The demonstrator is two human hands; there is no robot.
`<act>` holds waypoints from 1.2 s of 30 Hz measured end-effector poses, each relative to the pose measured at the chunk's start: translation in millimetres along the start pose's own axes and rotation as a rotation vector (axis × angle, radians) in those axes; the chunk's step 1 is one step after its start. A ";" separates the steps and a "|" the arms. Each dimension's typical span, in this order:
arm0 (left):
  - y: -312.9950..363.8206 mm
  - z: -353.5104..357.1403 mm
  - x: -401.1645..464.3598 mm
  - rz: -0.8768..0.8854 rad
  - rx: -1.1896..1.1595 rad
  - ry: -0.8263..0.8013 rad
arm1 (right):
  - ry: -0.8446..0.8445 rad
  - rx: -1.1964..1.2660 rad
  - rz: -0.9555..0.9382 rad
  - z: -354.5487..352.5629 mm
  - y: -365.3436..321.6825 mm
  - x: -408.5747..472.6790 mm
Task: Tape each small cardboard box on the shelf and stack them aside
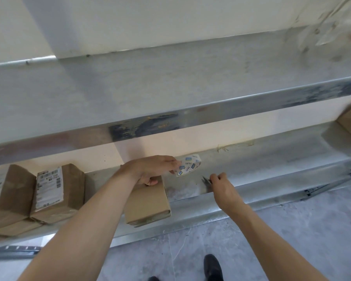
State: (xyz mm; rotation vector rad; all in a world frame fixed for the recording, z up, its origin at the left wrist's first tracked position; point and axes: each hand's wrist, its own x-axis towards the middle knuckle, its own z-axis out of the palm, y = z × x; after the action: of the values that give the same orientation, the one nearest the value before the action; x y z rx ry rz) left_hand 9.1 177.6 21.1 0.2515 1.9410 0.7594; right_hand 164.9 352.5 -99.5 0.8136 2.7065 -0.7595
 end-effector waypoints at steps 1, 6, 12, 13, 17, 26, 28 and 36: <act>-0.7 -0.5 -0.2 0.002 -0.004 -0.005 | 0.003 0.028 0.048 0.5 -1.5 -1.4; -3.3 -1.8 2.1 -0.001 -0.015 -0.007 | -0.070 -0.039 0.100 11.3 -1.6 -8.1; -4.1 -2.4 1.1 -0.005 -0.014 -0.018 | -0.050 0.310 0.023 14.3 -26.7 -34.2; -4.1 -2.6 1.5 -0.006 -0.010 -0.022 | -0.073 0.407 0.001 15.7 -32.6 -41.5; -4.9 -3.3 2.6 -0.004 -0.004 -0.042 | -0.289 0.856 0.063 21.6 -50.5 -63.1; -6.3 -5.5 4.8 0.014 -0.019 -0.054 | -0.349 1.149 0.109 15.7 -87.1 -71.2; -6.8 -6.0 5.1 0.012 -0.021 -0.058 | -0.335 1.204 0.119 13.3 -94.1 -68.6; -8.8 -8.0 8.1 0.007 -0.014 -0.068 | -0.285 1.283 0.146 12.5 -108.8 -61.0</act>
State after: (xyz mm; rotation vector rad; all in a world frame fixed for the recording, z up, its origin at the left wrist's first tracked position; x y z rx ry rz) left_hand -0.4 171.3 12.3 0.2723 1.8706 0.7597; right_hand 154.4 240.6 -44.1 0.9403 1.6323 -2.3648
